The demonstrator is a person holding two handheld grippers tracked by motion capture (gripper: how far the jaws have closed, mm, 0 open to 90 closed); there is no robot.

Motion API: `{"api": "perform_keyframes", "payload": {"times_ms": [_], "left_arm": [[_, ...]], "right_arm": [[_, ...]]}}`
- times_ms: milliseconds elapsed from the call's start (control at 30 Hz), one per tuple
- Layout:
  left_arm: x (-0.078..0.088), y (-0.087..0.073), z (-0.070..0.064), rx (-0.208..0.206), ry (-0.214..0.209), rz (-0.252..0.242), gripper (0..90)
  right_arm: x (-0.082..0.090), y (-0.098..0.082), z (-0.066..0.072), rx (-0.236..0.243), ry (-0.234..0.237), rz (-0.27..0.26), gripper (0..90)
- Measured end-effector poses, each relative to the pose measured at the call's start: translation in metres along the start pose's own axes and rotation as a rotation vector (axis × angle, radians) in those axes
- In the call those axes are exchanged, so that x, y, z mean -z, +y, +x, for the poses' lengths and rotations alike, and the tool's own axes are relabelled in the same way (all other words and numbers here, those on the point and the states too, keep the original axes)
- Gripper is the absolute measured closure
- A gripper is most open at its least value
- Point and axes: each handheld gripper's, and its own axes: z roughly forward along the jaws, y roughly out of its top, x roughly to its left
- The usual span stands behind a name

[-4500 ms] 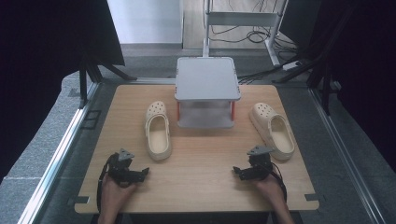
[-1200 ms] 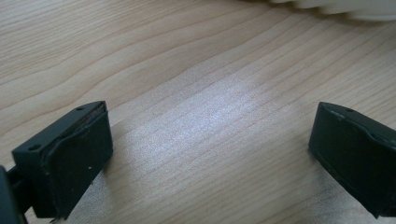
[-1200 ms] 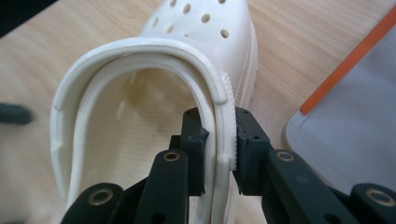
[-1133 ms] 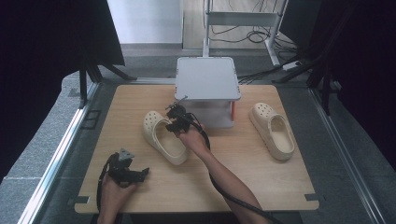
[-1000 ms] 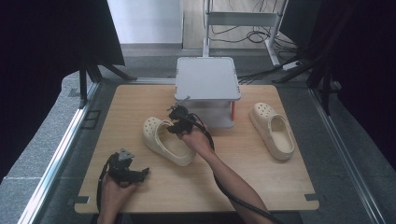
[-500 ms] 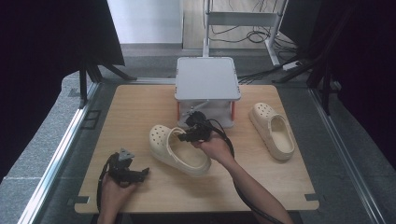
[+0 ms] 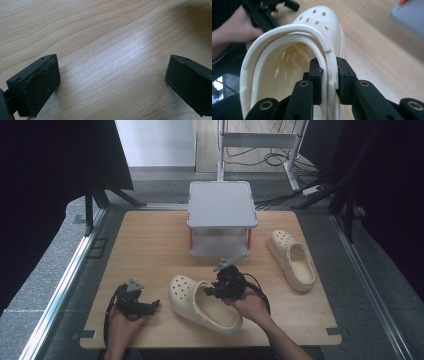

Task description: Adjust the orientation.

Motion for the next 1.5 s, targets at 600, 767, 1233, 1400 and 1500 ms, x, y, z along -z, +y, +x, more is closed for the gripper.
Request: {"api": "perform_keyframes", "payload": {"times_ms": [600,767,1233,1400,1500], "left_arm": [[0.000,0.000,0.000,0.000,0.003,-0.002,0.0],[0.000,0.000,0.000,0.000,0.003,-0.002,0.0],[0.000,0.000,0.000,0.000,0.003,-0.002,0.0],[0.000,0.000,0.000,0.000,0.003,-0.002,0.0],[0.000,0.000,0.000,-0.001,0.003,-0.002,0.0]], "right_arm": [[-0.006,-0.049,-0.001,0.032,-0.017,0.075,65.2],[0.004,-0.049,-0.004,0.054,-0.027,0.083,45.2],[0.057,-0.055,-0.043,0.076,-0.147,0.044,22.1],[0.070,-0.061,-0.066,0.077,-0.258,0.045,21.1],[0.079,-0.066,-0.082,0.040,-0.296,0.030,22.5]]}}
